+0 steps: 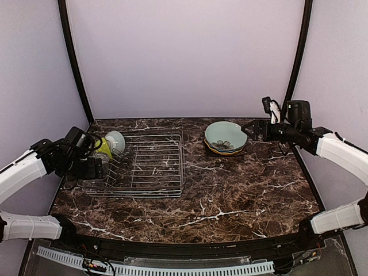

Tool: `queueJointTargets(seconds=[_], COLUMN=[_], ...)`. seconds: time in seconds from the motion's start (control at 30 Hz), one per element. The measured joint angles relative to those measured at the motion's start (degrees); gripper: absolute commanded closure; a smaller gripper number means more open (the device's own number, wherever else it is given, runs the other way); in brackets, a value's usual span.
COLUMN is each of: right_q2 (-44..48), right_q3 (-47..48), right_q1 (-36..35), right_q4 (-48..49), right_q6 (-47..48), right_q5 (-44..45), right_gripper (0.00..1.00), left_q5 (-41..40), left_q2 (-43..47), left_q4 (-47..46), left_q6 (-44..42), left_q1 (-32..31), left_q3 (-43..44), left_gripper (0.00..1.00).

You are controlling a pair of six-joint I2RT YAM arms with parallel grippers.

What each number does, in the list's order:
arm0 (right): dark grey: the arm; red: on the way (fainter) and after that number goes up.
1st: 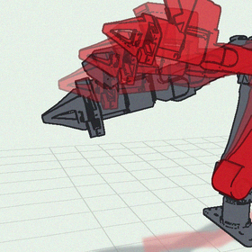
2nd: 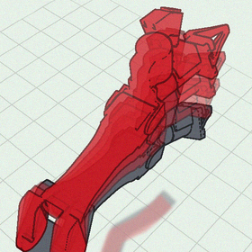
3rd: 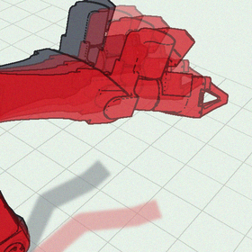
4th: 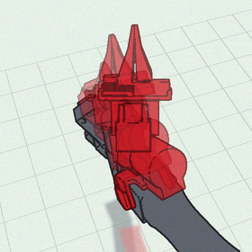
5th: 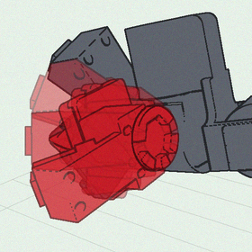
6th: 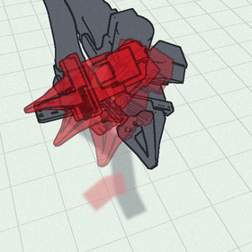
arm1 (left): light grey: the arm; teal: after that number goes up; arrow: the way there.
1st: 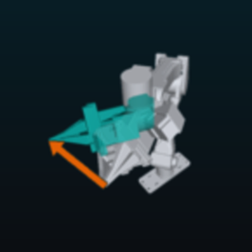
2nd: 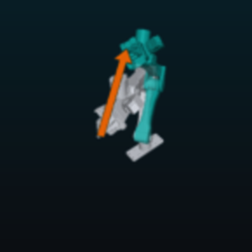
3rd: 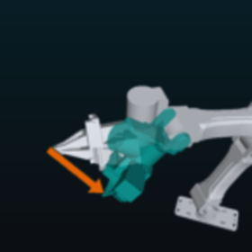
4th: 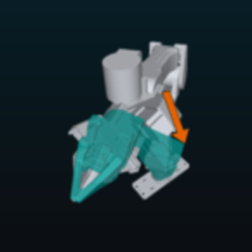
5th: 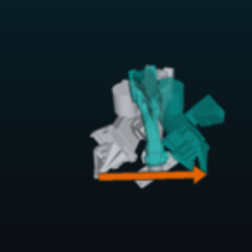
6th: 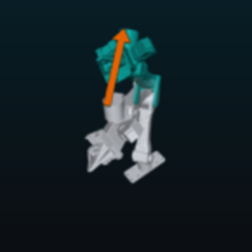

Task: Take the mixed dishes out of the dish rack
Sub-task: Grab the cup from the dish rack.

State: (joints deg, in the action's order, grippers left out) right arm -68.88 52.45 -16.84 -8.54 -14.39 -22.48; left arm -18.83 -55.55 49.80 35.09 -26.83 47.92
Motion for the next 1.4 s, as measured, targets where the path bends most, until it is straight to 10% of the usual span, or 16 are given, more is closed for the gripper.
queueJointTargets(seconds=[0.5, 0.93, 1.4], right_q2=[-1.0, -1.4, -3.3], right_q3=[-0.2, -0.2, -0.1], right_q1=[0.0, 0.0, -0.6], right_q4=[0.0, 0.0, 4.9], right_q6=[-1.4, -2.7, -5.9], right_q5=[-0.1, -1.7, -13.9], right_gripper=[0.01, 0.01, 0.01], left_q5=[-1.5, -1.3, 12.8], left_q2=[-4.7, -2.8, 9.5], left_q4=[-4.2, -4.7, -11.0], left_q6=[-0.5, -2.2, -7.1], left_q1=[0.7, 1.1, 1.2], left_q3=[-1.7, -2.4, 4.5], left_gripper=[0.18, 0.49, 0.51])
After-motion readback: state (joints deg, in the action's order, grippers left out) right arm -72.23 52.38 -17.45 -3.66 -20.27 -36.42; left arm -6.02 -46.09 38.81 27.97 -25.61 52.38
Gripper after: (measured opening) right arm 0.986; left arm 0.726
